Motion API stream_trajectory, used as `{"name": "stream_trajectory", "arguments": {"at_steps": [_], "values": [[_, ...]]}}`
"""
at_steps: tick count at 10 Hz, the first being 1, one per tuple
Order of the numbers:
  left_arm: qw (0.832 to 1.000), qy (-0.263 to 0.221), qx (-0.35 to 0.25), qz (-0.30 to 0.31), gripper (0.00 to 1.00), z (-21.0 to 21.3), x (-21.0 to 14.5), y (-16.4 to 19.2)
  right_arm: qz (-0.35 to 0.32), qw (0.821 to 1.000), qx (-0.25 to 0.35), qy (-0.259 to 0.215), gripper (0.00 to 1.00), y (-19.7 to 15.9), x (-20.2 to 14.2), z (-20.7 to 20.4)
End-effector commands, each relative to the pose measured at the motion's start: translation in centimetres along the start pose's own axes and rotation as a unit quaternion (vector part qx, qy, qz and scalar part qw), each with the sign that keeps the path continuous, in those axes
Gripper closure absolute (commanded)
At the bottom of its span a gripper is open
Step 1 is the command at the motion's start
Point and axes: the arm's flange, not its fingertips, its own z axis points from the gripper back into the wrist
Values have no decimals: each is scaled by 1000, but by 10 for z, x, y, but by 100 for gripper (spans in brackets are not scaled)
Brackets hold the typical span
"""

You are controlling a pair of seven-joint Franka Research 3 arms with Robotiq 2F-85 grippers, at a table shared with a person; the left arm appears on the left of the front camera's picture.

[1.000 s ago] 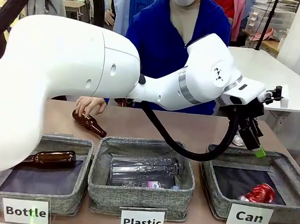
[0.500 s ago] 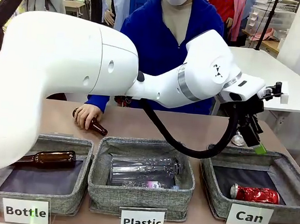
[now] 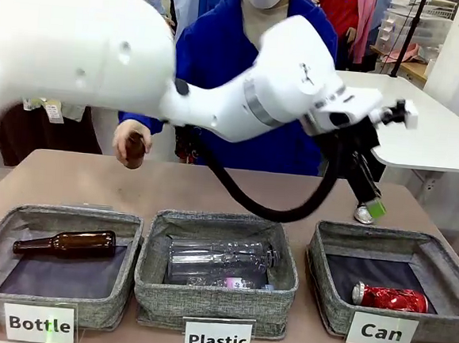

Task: Sort the can waste into the basket.
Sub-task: Pick up the can waste from the table and place it in the right Fabric basket.

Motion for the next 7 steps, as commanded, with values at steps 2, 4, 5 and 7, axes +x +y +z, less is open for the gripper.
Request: {"name": "stream_trajectory", "arguments": {"at_steps": [2,4,5,7], "values": [[998,-8,53,38,0,63,-45,-74,32,993,5,114,0,30,0,-93],[992,19,96,75,0,73,-66,-83,41,985,3,168,0,41,-8,-144],[993,4,89,83,0,76,-75,-80,37,983,19,176,0,40,-11,-145],[994,-13,92,57,0,80,-73,-75,16,992,10,127,0,29,-5,-117]]}}
